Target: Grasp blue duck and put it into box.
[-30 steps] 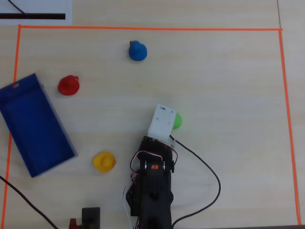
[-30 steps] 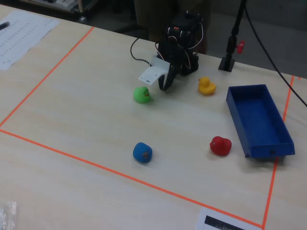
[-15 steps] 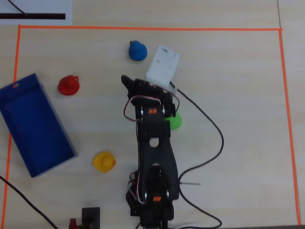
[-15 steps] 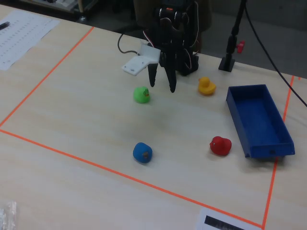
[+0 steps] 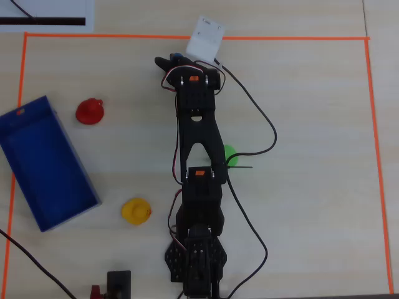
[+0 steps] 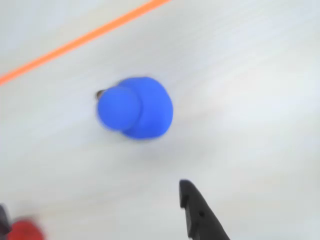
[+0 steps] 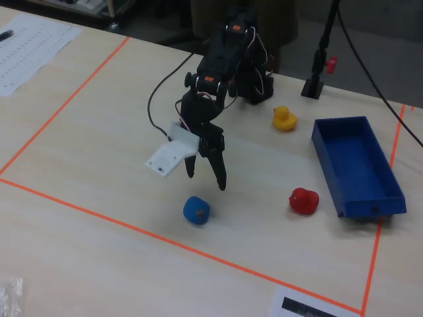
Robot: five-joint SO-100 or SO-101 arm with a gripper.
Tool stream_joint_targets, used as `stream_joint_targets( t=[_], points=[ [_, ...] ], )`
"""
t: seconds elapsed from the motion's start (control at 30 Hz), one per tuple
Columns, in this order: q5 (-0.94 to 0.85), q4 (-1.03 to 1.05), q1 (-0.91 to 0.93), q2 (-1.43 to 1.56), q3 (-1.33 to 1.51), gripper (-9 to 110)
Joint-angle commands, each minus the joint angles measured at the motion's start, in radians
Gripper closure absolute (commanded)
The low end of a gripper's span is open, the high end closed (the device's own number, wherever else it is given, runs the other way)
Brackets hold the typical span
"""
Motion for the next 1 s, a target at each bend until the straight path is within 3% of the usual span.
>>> stream_joint_targets(
  t=[0.0, 0.97],
  points=[
    [-0.071, -0.038, 0.000, -0.014, -0.078, 57],
    [-0.225, -0.242, 0.054, -0.304, -0.261, 58]
  ],
)
